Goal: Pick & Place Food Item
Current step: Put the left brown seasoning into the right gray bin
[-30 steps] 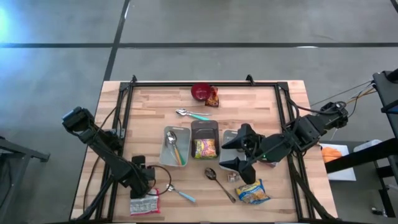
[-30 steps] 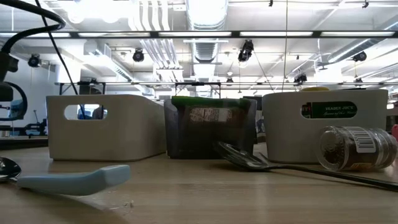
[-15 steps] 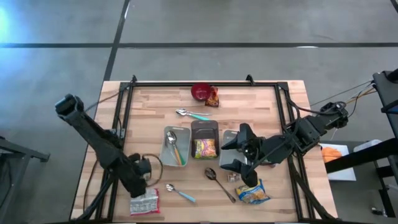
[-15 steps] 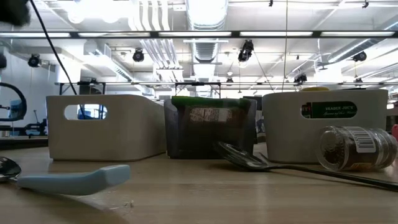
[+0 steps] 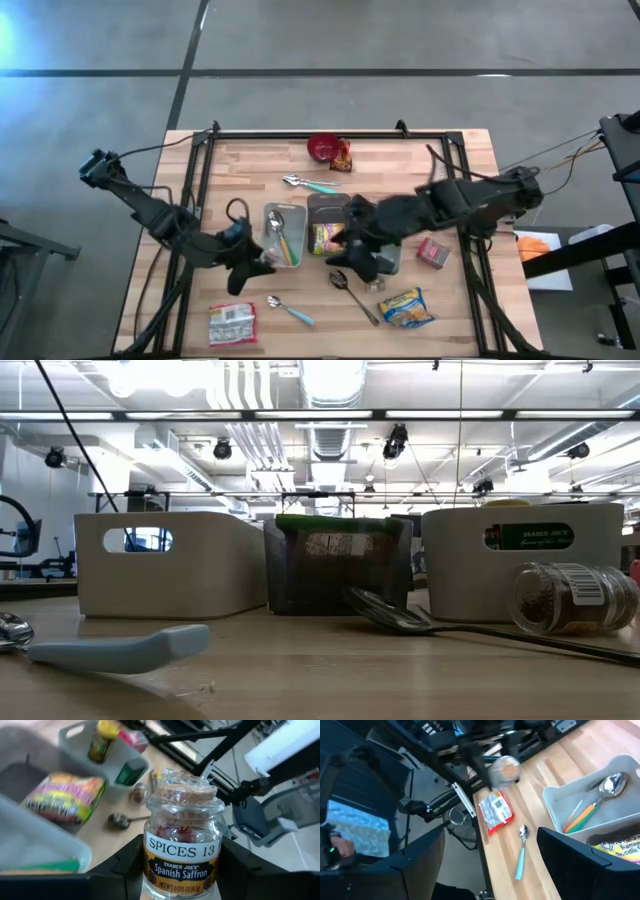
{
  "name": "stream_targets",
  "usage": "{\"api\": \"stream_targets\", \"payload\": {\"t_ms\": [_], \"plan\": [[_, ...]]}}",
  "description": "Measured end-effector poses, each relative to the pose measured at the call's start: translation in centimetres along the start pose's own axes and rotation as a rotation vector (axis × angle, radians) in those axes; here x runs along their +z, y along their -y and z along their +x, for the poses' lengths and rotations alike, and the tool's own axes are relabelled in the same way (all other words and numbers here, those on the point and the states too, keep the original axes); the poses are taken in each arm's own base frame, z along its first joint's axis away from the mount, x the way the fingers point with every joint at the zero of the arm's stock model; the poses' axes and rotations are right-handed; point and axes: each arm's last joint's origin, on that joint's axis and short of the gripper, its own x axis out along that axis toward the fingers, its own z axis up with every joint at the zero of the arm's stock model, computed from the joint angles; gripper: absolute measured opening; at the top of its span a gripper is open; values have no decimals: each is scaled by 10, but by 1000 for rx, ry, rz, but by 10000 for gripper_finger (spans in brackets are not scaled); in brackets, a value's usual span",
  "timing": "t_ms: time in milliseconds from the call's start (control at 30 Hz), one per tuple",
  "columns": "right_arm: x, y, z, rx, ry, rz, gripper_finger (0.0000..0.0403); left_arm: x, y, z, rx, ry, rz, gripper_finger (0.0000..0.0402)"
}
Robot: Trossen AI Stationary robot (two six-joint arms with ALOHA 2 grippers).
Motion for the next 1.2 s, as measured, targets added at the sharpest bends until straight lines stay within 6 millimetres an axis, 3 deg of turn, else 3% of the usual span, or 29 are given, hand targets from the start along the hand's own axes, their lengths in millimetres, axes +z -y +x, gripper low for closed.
{"api": "stream_targets", "payload": {"t_ms": [200,633,1067,1200], "plan": [[16,17,8,58,-77,43,312,22,12,16,-5,2,127,178],[21,26,25,80,-126,39,312,79,17,69,-87,-23,252,178],[15,32,24,9,-179,56,312,98,15,80,-163,-15,268,178],[15,32,24,11,-176,51,290,97,15,80,-165,-21,268,178]]}}
